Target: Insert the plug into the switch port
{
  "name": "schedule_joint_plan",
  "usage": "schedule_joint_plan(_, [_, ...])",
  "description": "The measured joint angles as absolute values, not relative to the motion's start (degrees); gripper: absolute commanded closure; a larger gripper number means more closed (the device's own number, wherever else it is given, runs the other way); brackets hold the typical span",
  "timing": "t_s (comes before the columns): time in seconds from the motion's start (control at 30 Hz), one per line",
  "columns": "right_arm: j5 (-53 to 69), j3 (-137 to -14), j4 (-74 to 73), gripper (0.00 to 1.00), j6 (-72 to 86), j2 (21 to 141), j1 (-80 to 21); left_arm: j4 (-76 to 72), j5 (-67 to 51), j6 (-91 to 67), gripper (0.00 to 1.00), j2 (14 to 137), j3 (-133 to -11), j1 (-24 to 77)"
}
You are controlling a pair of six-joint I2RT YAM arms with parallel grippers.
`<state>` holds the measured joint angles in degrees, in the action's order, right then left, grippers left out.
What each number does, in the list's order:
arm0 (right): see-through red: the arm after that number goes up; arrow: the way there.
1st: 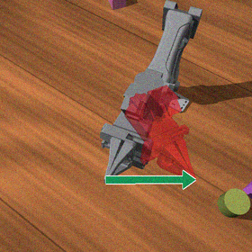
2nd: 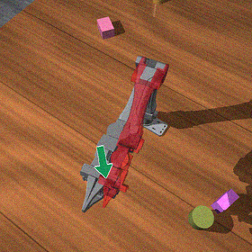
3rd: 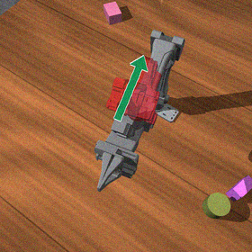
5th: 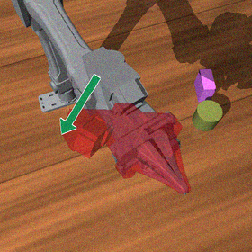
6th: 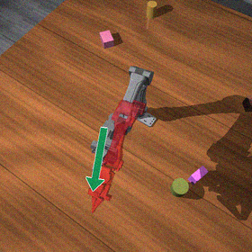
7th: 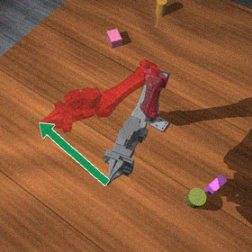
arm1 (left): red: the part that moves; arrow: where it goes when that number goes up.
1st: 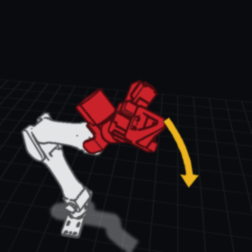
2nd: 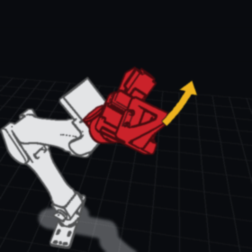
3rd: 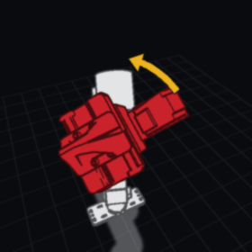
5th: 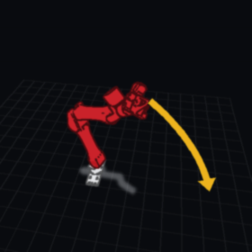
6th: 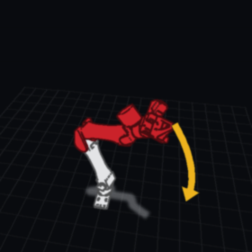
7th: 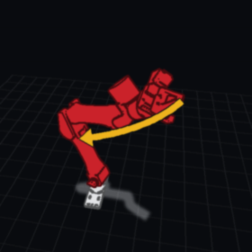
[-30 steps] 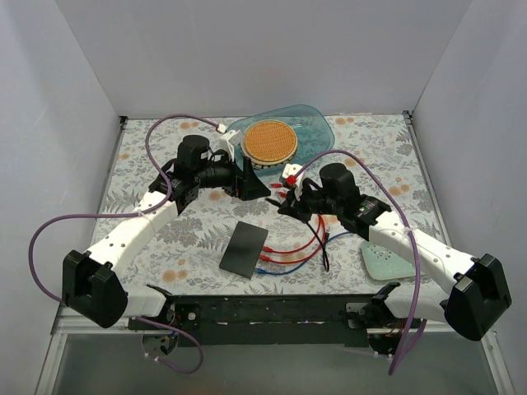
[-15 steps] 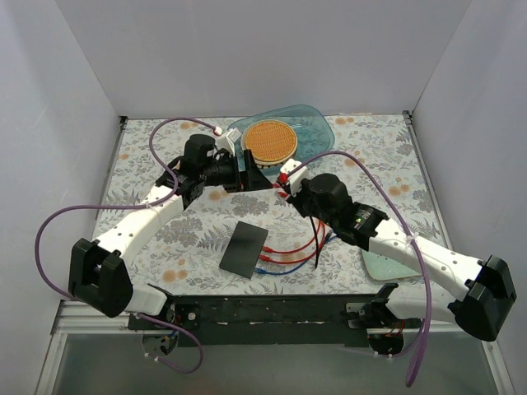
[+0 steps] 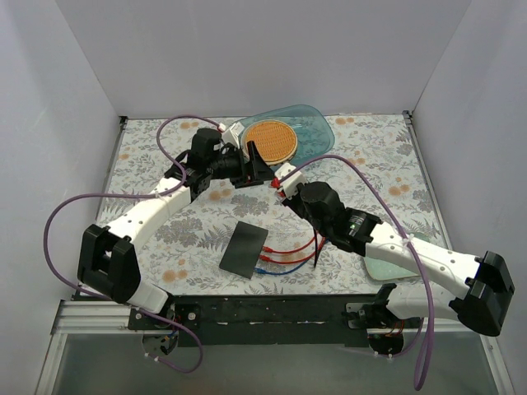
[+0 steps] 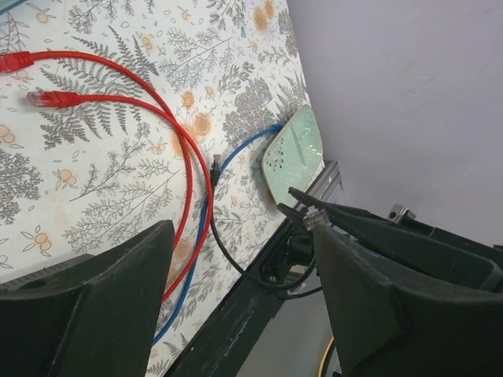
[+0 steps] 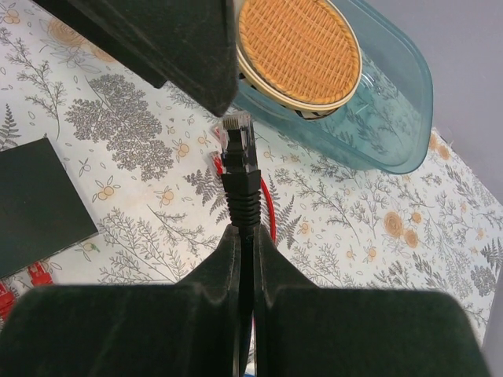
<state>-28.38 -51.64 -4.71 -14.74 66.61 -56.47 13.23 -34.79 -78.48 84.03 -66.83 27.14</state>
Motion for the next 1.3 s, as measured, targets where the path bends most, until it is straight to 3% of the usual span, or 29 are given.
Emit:
schedule_joint_plan(0.13, [-29.08, -51.64, -4.49, 0.99, -15.03, 67.09, -56.99, 12.36, -34.98, -79.31, 0.32, 85.86, -68.88, 28.38])
schedule_joint_plan(0.43, [-30.28, -51.64, -4.45, 0.99, -15.2, 67.22, -57.45, 11.75, -35.14, -80.14, 0.64, 88.42, -72.36, 31.38])
schedule_joint_plan(0.57, [-31.07, -51.64, -4.47, 0.99, -15.2, 67.64, -57.47, 11.79, -35.18, -80.31, 0.86, 90.37, -73.89, 32.75])
schedule_joint_plan(0.6, [-31.24, -51.64, -4.47, 0.99, -15.2, 67.77, -57.47, 11.73, -35.31, -80.25, 0.97, 90.89, -74.13, 33.12])
schedule_joint_plan(0.83, [-32.42, -51.66, -5.82, 0.98, -15.11, 68.79, -57.49, 11.62, -35.24, -79.7, 1.0, 92.12, -74.85, 33.87])
schedule_joint_plan(0.9, [-32.47, -51.94, -6.02, 0.79, -14.94, 69.1, -57.49, 11.73, -34.57, -79.22, 1.0, 92.09, -74.85, 33.95])
schedule_joint_plan(0.93, [-32.38, -52.1, -6.22, 0.62, -14.81, 69.34, -57.49, 11.86, -34.17, -78.87, 1.0, 92.03, -74.85, 33.98])
schedule_joint_plan(1.0, [-31.59, -52.29, -6.33, 0.45, -14.5, 69.6, -57.49, 12.45, -32.8, -77.56, 1.0, 91.74, -74.83, 34.02])
schedule_joint_plan(1.03, [-30.83, -52.34, -6.33, 0.28, -14.48, 69.58, -57.49, 12.88, -31.79, -76.73, 1.0, 91.48, -74.81, 34.04])
schedule_joint_plan(1.07, [-29.85, -52.36, -6.22, 0.22, -14.52, 69.45, -57.49, 13.26, -30.72, -75.68, 1.0, 91.15, -74.59, 34.04])
schedule_joint_plan(1.13, [-26.83, -52.36, -6.26, 0.17, -14.9, 68.73, -57.25, 13.89, -28.99, -73.67, 1.0, 90.15, -74.0, 33.91])
schedule_joint_plan(1.3, [-17.21, -53.49, -7.33, 0.16, -14.94, 66.89, -54.65, 13.87, -25.28, -68.2, 1.0, 85.08, -69.69, 32.97])
